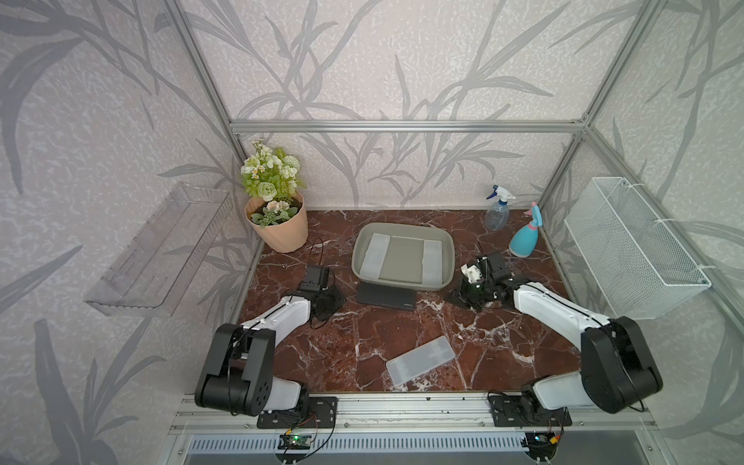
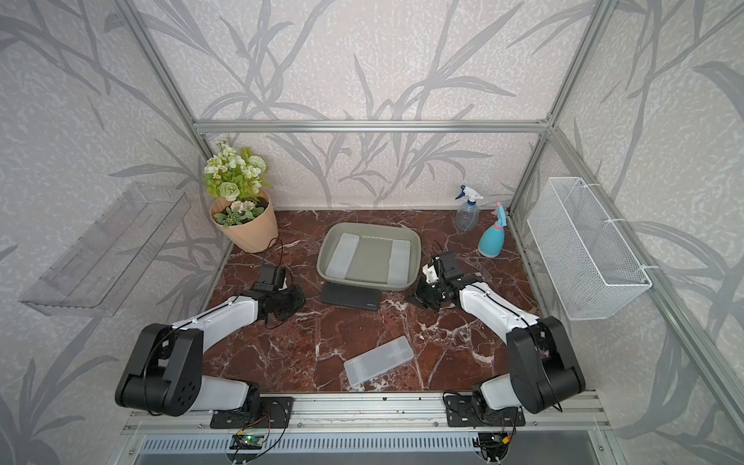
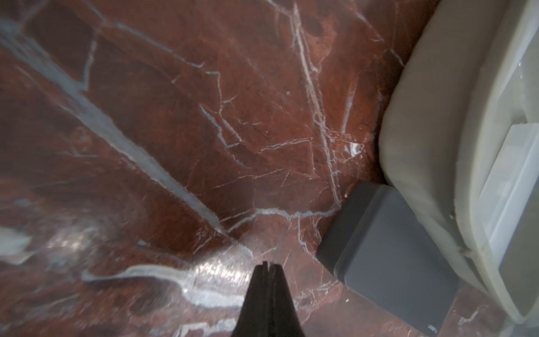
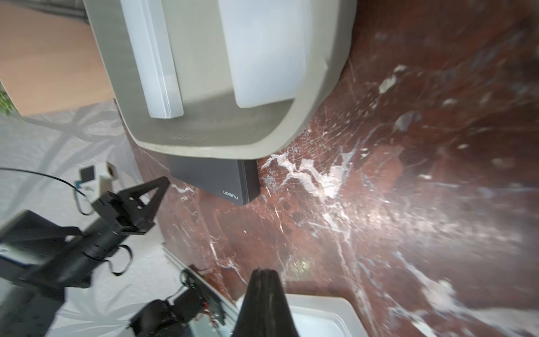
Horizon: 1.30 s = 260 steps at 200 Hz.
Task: Put the pencil case into the storage box
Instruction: Adjust the storage box at the center of the board, then adjust the pencil case at the center of the board.
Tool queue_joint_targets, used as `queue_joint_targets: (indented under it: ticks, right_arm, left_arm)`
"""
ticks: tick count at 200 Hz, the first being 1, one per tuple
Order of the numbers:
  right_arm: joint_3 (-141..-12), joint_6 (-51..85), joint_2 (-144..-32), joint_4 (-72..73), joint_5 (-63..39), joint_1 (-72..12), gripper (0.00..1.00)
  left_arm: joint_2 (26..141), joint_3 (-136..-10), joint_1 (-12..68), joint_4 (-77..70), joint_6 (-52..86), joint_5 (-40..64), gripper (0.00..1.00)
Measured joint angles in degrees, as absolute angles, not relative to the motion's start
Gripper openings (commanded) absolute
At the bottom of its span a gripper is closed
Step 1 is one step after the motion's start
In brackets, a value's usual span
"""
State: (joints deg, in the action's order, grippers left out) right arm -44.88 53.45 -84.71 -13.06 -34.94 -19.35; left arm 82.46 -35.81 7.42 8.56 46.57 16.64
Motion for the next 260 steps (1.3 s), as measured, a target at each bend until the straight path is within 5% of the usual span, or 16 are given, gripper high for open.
queue_joint_targets:
  ticks: [95,191,260]
  right_arm:
    - [-44.34,74.19,-97.06,10.13,-38.63,-25.23,0.0]
    - [-44.93,78.87,-103.31,12.29,-38.65,-25.63,0.0]
    - [-45.78,76.79,-104.97,10.81,-38.04,-24.71,0.0]
  left_arm:
    - [96.77,-41.12,5.54,-8.08,52.36,25.52,0.0]
    - [96.33,-38.57,9.13,-11.2,56.27,30.06,0.0]
    - [85.54,-28.88,12.62,-10.07,58.85,27.09,0.0]
